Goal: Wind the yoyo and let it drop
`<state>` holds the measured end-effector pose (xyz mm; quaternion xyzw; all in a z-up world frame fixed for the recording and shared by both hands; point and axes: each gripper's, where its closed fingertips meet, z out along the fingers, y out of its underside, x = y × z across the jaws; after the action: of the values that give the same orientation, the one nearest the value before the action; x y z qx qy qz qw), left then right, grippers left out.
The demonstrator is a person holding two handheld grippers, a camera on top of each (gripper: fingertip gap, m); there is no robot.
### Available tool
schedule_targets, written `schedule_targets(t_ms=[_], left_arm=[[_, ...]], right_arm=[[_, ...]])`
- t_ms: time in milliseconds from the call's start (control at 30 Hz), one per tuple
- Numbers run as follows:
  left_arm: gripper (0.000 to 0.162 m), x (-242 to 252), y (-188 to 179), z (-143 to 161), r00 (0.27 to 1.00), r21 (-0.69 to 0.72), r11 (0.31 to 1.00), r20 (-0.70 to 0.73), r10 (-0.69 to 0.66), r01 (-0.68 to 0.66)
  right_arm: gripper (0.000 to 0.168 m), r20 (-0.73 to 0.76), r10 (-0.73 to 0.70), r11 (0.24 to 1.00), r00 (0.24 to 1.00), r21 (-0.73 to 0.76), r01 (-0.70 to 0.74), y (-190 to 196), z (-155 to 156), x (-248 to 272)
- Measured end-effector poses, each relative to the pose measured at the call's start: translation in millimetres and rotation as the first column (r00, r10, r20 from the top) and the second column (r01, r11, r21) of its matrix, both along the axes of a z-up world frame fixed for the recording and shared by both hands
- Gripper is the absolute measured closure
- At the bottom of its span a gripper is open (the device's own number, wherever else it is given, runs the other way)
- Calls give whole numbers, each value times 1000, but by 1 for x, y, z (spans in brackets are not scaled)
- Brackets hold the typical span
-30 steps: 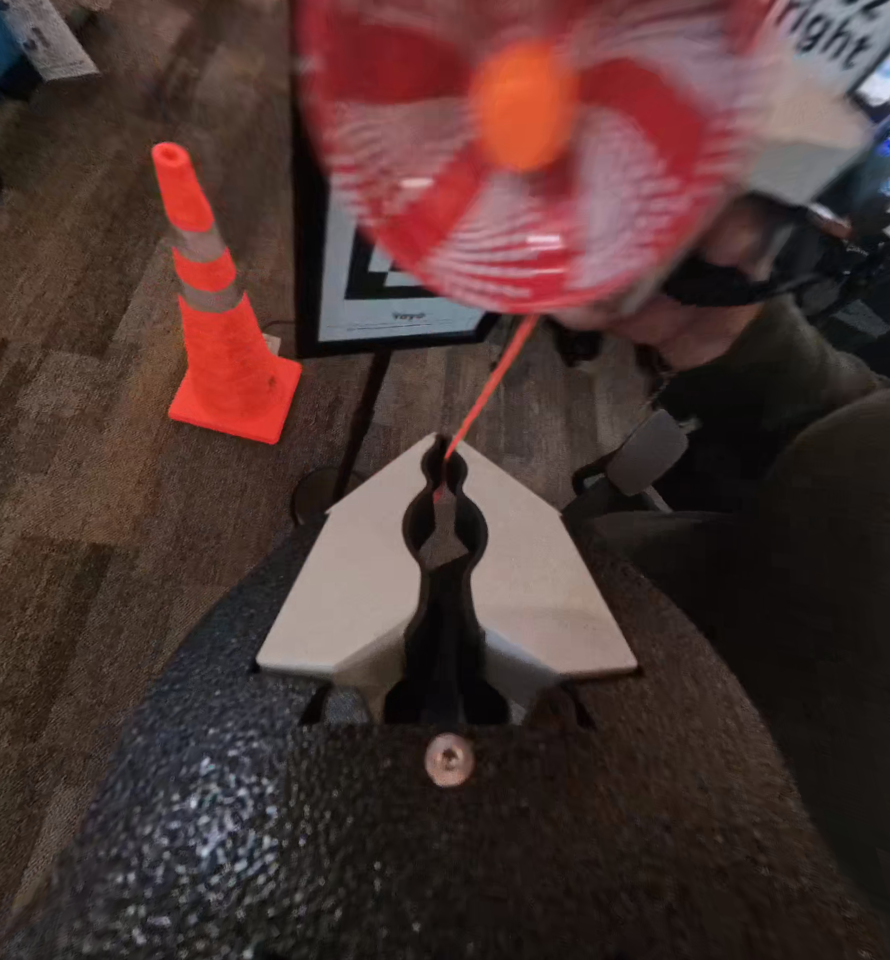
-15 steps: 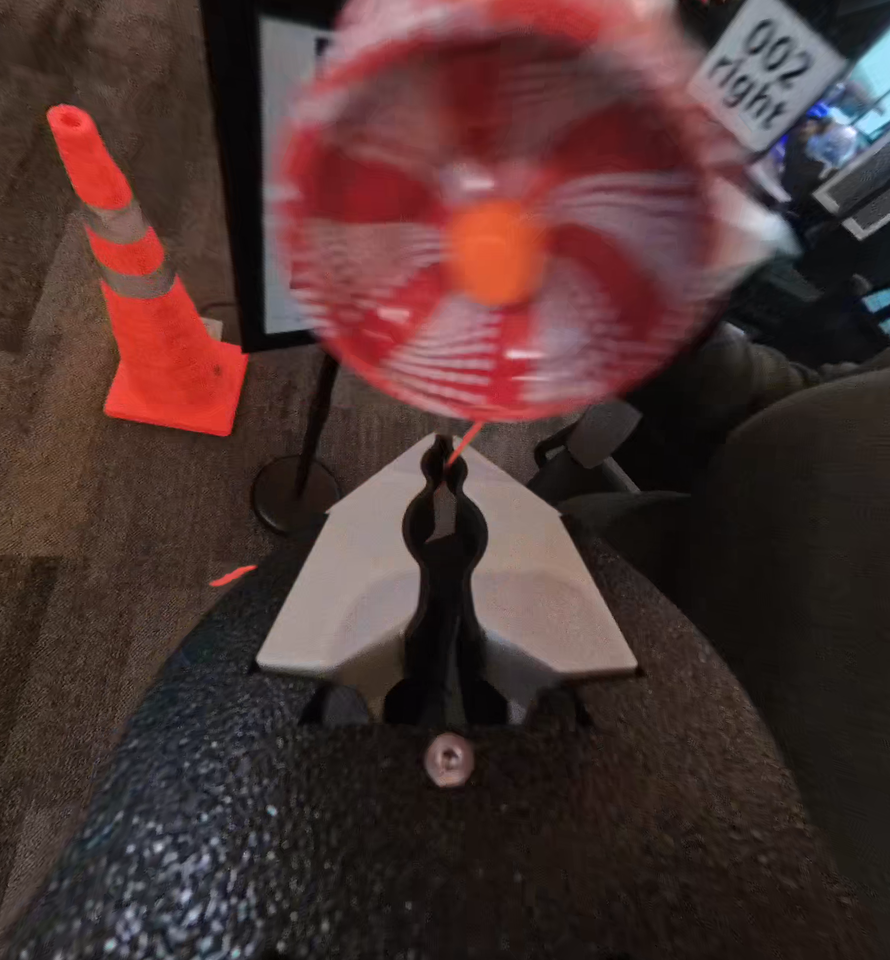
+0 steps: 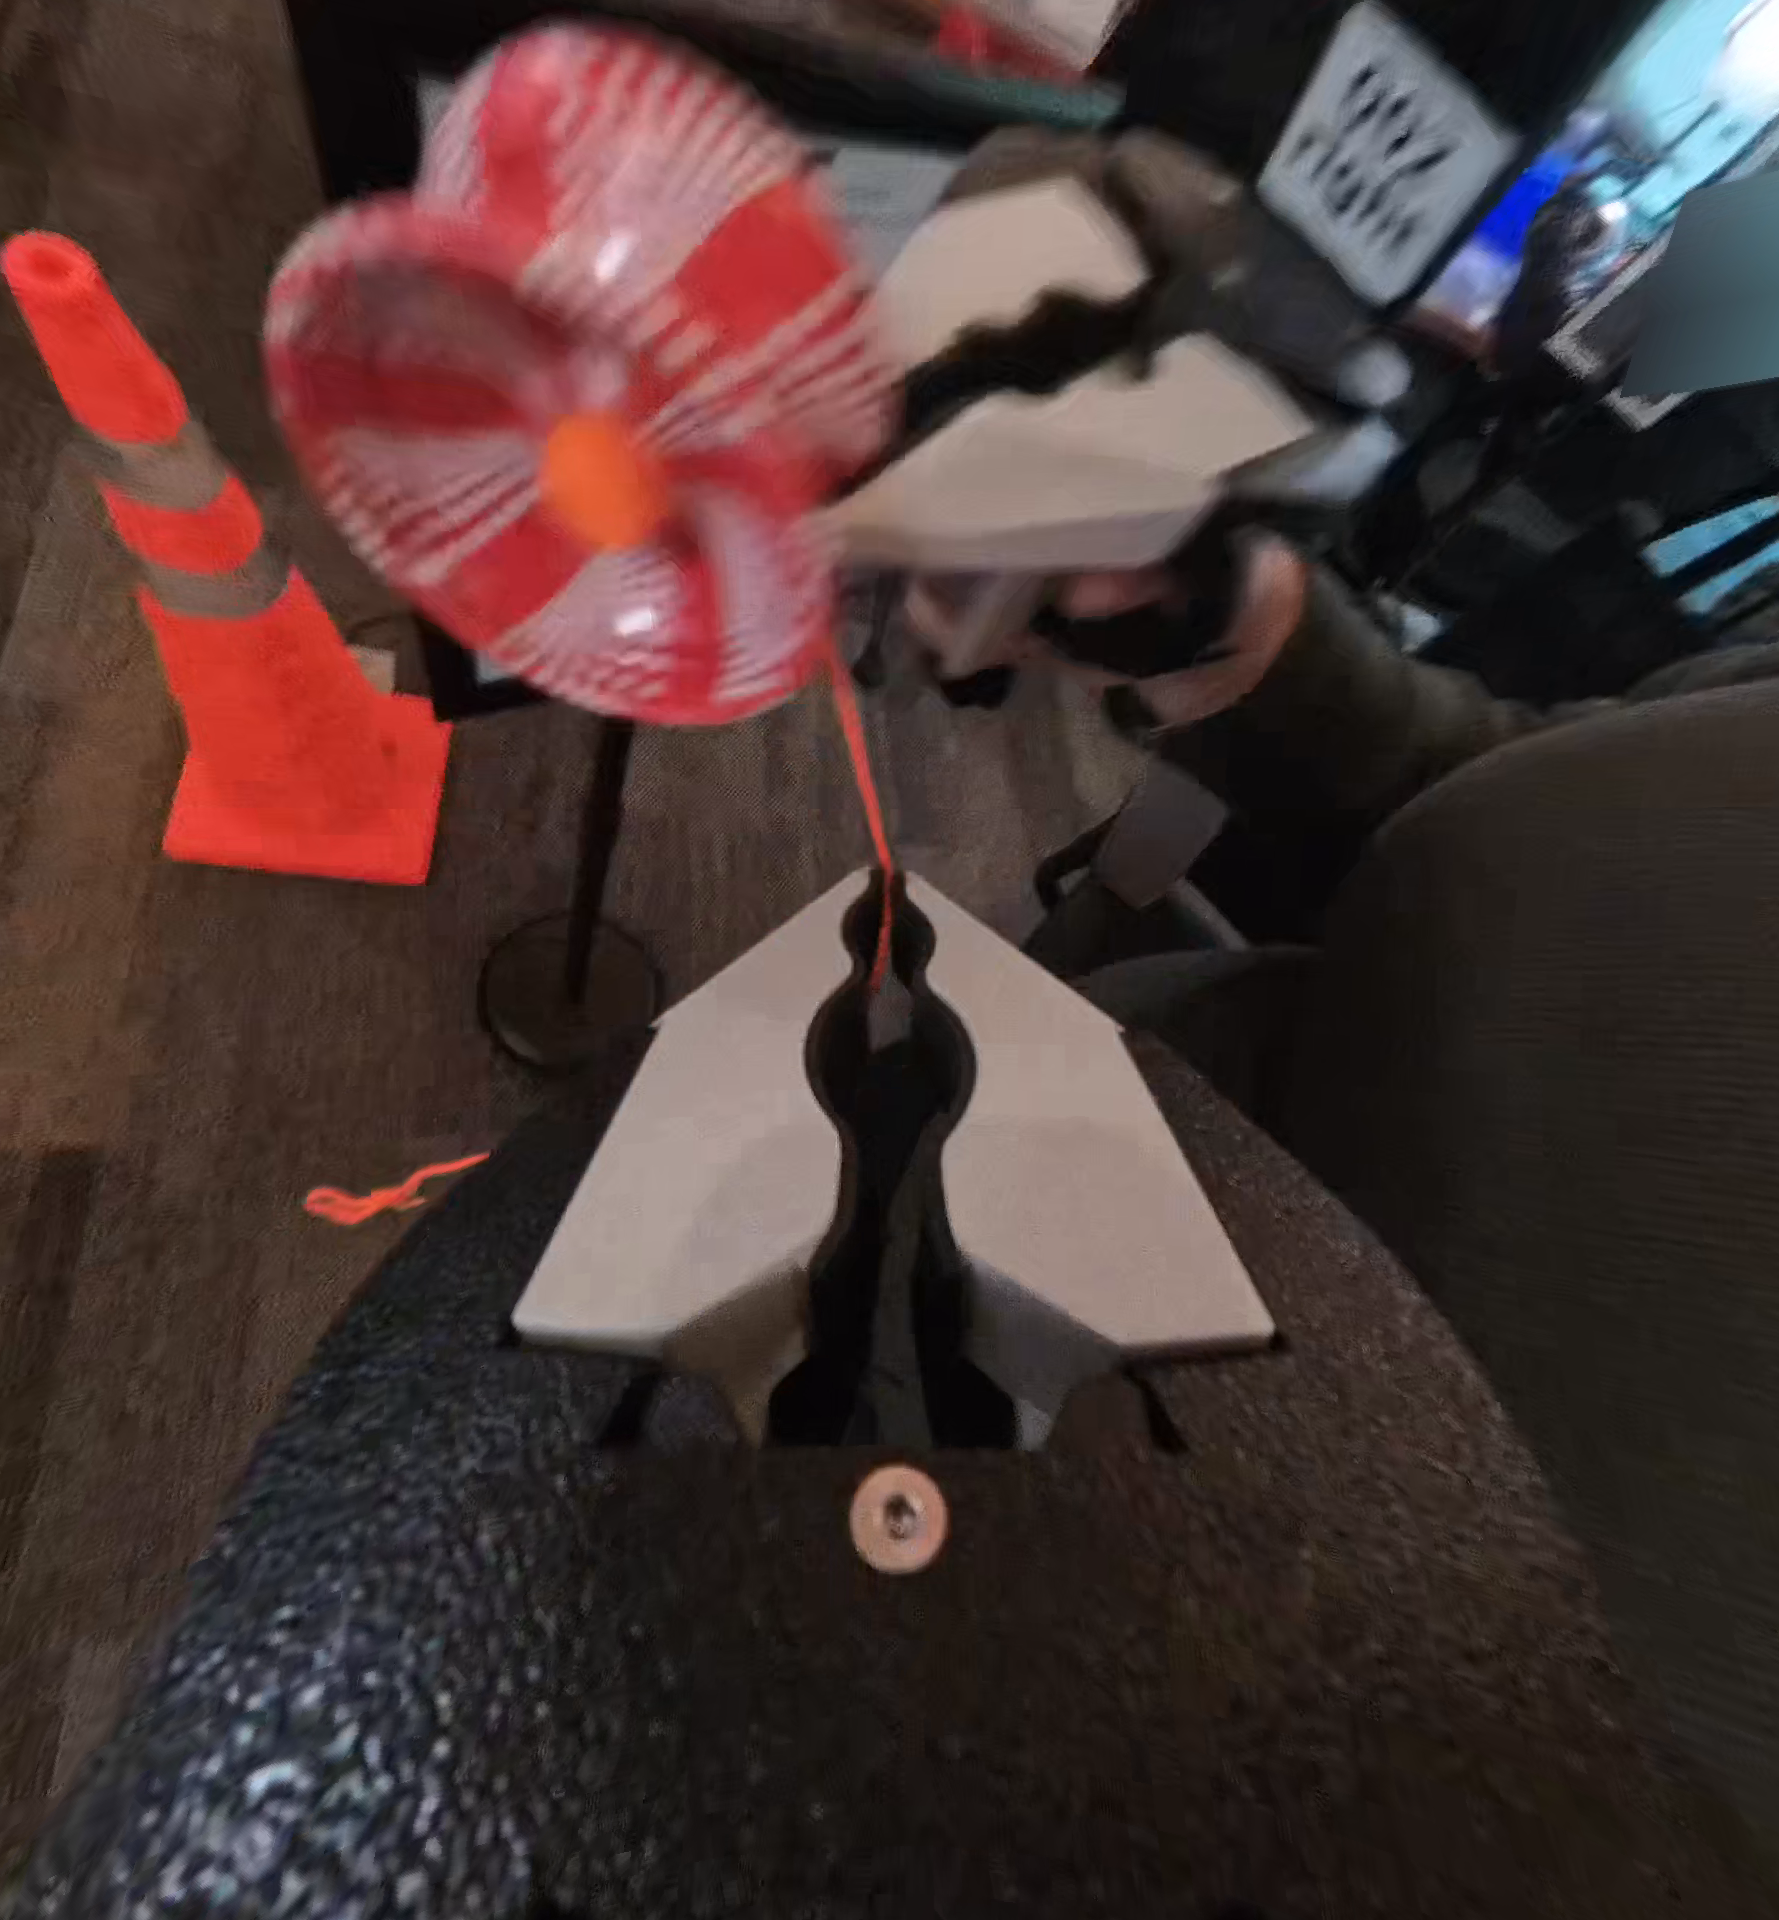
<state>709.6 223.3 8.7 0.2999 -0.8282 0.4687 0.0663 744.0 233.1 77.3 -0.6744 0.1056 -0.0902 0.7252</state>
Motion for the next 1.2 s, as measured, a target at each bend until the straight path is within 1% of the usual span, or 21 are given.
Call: schedule_targets(t_ms=[33, 100, 167, 233, 300, 367, 400, 433, 500, 567, 633, 700, 767, 800, 867, 933, 967, 1000, 1033, 1100, 1200], left_arm=[[162, 9, 6, -14, 999, 45, 998, -8, 44, -44], [162, 35, 24, -30, 986, 76, 983, -4, 169, -168], [162, 60, 49, -30, 952, 71, 950, 29, 304, -305], [162, 72, 61, 0, 924, -42, 928, 94, 371, -369], [162, 66, 59, 44, 914, -167, 929, 188, 359, -330], [162, 41, 42, 87, 931, -283, 940, 250, 265, -191], [162, 25, 32, 101, 947, -319, 941, 254, 196, -110], [162, 12, 22, 102, 961, -303, 952, 244, 131, -52], [162, -7, 5, 87, 978, -242, 969, 208, 8, 44], [162, -13, -6, 57, 993, -181, 981, 104, -49, 67], [162, 6, 0, 20, 999, -79, 997, 45, 20, -16], [162, 32, 14, -1, 991, -59, 990, 20, 130, -128], [162, 62, 36, 4, 959, -117, 956, 60, 279, -270], [162, 69, 45, 19, 942, -195, 931, 78, 327, -308], [162, 69, 54, 58, 914, -321, 895, 161, 374, -310], [162, 50, 43, 92, 920, -387, 900, 244, 307, -199], [162, 36, 30, 105, 930, -397, 910, 275, 243, -120], [162, 23, 16, 106, 940, -367, 928, 291, 177, -61], [162, 12, 2, 101, 949, -318, 948, 297, 108, -9], [162, -7, -21, 79, 968, -216, 973, 249, -24, 80], [162, -1, -26, 35, 990, -102, 993, 129, -50, 63]], right_arm=[[168, 12, 98, 990, 995, 100, -99, -1, 17, -15], [168, 60, 329, 916, 942, 224, -334, -8, 41, -52], [168, 90, 496, 837, 864, 215, -503, -18, 43, -79], [168, 58, 536, 838, 842, 86, -539, -20, 25, -84], [168, -5, 446, 888, 895, -118, -444, -16, -8, -67], [168, -15, 234, 919, 972, -322, -227, -16, -40, -30], [168, 0, 115, 918, 993, -382, -107, -19, -49, -10], [167, 23, 38, 922, 999, -386, -26, -20, -49, 3], [168, 11, -38, 966, 999, -257, 39, -19, -30, 14], [168, 0, -74, 991, 997, -109, 74, -20, -9, 19], [168, 17, 58, 997, 998, 56, -58, -19, 18, -2], [168, 68, 273, 941, 960, 190, -281, -24, 42, -38], [168, 126, 451, 860, 884, 204, -467, -34, 48, -69], [168, 118, 487, 851, 866, 157, -500, -36, 41, -74], [168, 49, 449, 893, 892, -38, -448, -32, 10, -65], [167, 19, 294, 924, 956, -263, -279, -28, -25, -39], [167, 26, 209, 924, 978, -332, -189, -27, -36, -25], [167, 40, 134, 933, 990, -343, -112, -25, -37, -12], [167, 49, 69, 952, 996, -301, -51, -23, -30, -2], [168, 42, -23, 979, 999, -201, 31, -23, -16, 12], [168, 34, -94, 993, 995, -66, 96, -28, 3, 21]])
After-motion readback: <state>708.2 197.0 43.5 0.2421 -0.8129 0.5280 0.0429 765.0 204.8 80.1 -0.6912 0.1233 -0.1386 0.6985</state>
